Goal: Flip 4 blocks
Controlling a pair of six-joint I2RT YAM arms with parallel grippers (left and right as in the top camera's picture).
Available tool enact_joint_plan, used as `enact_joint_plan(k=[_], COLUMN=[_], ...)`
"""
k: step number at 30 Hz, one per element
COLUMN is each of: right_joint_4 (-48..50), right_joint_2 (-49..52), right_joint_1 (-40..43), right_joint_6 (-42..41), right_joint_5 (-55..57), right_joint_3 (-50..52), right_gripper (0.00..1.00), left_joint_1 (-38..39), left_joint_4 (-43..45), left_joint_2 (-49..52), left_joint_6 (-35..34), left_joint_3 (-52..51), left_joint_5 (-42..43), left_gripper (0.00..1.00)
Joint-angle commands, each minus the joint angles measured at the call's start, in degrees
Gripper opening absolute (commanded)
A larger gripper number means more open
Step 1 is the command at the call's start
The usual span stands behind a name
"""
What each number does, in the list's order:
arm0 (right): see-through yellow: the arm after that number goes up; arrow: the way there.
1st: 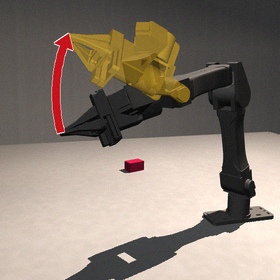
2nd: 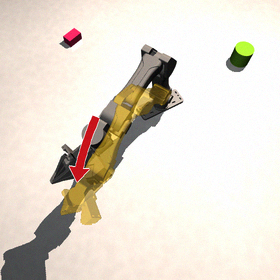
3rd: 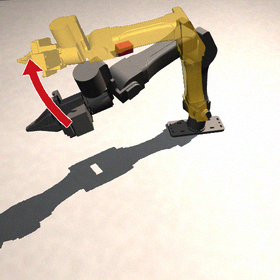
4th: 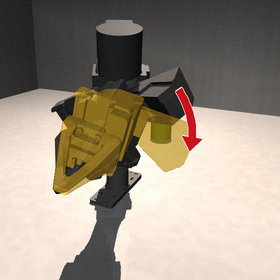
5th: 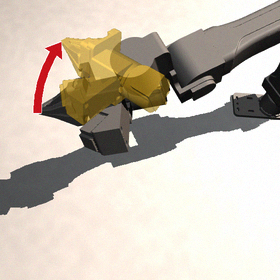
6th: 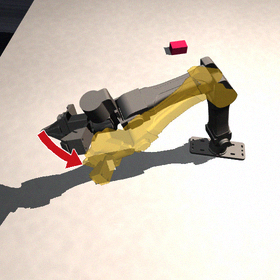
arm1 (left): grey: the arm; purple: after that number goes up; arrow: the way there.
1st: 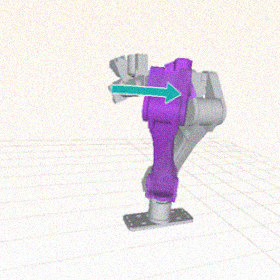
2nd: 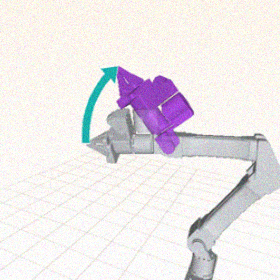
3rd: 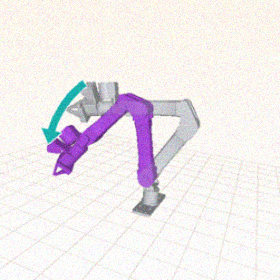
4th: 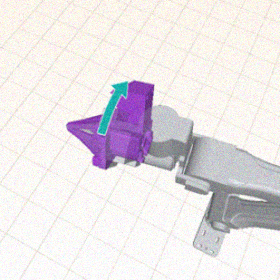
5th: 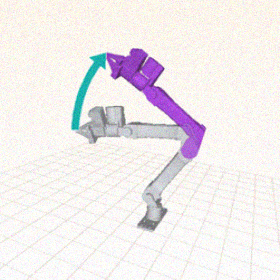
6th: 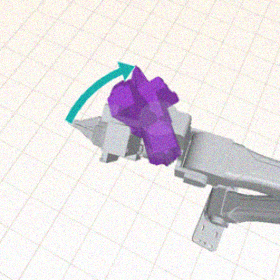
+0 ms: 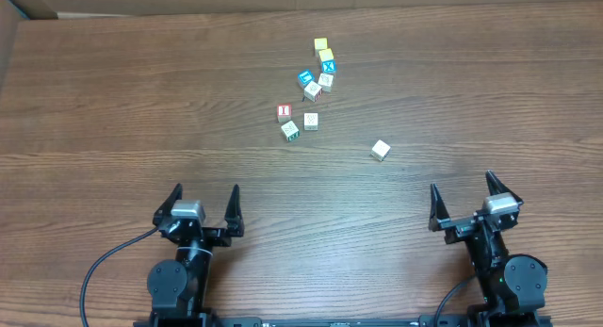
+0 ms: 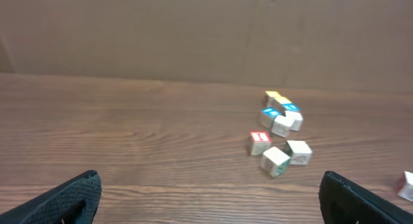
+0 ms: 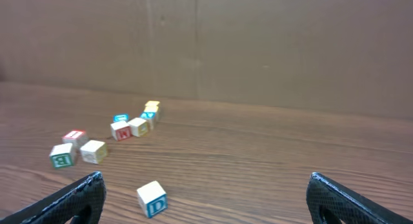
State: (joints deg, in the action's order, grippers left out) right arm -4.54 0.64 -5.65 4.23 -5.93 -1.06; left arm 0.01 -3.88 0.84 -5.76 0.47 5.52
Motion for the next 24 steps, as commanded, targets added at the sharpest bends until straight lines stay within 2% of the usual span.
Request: enact_joint_plan(k=[1,7,13,24], right_joint_4=[-0.85,-8.66,-16.98,-37.07], right_joint_2=[-0.48,1.29,11.10,39.58], right_joint_1=[0.26,0.26,0.26,0.26], right_joint_6=[-3.76,-5.99,-5.99,-6.01], right_joint_5=[-3.65,-3.56,-3.65,-13.99], right_joint_3=[-1.90,-13.79,-30.42,-64.04], right_gripper=[1.00,1.00,1.00,1.00], left_joint_1=[-0.37,-0.37,-0.37,-0.37], left_joint_4=[-0.83,-8.74,-18.62,-33.57], left_joint_2=[-0.57,-0.37,4.70,32.11], left_joint_6=[0.33,-3.28,-3.26,-0.81], left_joint_3=[0.94,8.85,24.13,59.52], left_joint_5=[7.17,7.87,7.89,14.97], left_gripper=[1.00,1.00,1.00,1.00])
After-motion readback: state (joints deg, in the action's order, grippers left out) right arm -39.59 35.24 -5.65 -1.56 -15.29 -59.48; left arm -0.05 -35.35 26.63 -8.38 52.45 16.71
